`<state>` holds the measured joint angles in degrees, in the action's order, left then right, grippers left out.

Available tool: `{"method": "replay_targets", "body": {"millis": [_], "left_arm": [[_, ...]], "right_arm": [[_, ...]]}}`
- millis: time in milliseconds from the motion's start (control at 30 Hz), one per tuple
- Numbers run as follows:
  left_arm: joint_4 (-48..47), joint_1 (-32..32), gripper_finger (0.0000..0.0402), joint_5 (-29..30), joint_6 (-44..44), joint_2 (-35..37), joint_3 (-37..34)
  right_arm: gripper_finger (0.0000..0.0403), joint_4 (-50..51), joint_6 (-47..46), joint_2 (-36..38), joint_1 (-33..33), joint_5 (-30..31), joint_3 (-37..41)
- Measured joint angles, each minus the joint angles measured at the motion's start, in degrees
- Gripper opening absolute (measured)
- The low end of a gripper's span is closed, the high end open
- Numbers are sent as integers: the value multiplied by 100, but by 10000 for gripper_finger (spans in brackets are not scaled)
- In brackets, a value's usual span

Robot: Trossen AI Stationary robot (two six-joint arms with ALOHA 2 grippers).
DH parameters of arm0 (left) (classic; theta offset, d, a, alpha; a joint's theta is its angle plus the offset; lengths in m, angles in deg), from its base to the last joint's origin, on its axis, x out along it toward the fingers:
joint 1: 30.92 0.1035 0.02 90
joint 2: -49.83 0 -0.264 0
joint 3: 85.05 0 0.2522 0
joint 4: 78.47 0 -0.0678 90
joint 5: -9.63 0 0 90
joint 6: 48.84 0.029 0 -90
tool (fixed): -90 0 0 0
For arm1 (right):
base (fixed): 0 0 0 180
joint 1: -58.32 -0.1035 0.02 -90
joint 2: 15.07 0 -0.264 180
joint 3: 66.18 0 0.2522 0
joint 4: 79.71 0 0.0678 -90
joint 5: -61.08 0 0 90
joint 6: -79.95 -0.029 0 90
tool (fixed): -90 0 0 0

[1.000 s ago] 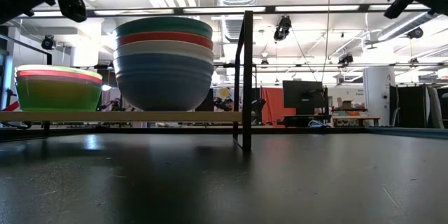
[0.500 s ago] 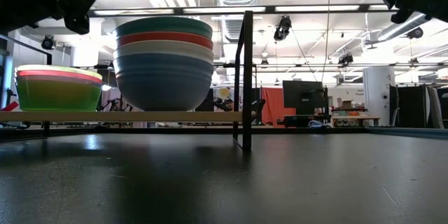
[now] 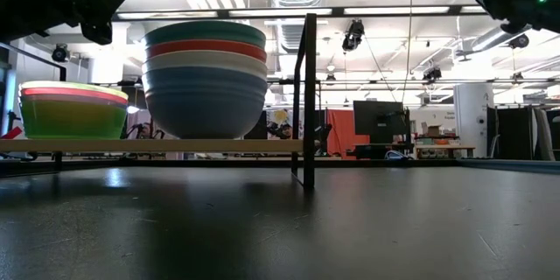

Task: Place and stack bowls onto a shelf
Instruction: Return to Home Position

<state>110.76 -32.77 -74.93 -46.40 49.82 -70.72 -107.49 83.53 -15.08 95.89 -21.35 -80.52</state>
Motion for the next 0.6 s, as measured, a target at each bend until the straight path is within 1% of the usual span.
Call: {"method": "replay_targets", "body": {"millis": [233, 400, 433, 467, 533, 600], "left_arm": [[9, -2, 145, 0, 0, -26, 34], [5, -2, 145, 26, 4, -26, 37], [-5, -11, 145, 320, 107, -39, 39], [-63, -8, 145, 853, 295, -97, 49], [-249, 0, 145, 2144, 641, -210, 54], [-251, -2, 145, 3347, 801, -278, 58]], "right_arm": [[80, 72, -8, 2, 470, 0, 0], [75, 69, -5, 0, 589, 3, 0], [75, 70, 2, -16, 589, 0, 0], [76, 70, -3, -53, 587, 0, 0], [78, 70, -6, -120, 587, 0, 0], [80, 60, -2, -193, 587, 0, 0]]}}
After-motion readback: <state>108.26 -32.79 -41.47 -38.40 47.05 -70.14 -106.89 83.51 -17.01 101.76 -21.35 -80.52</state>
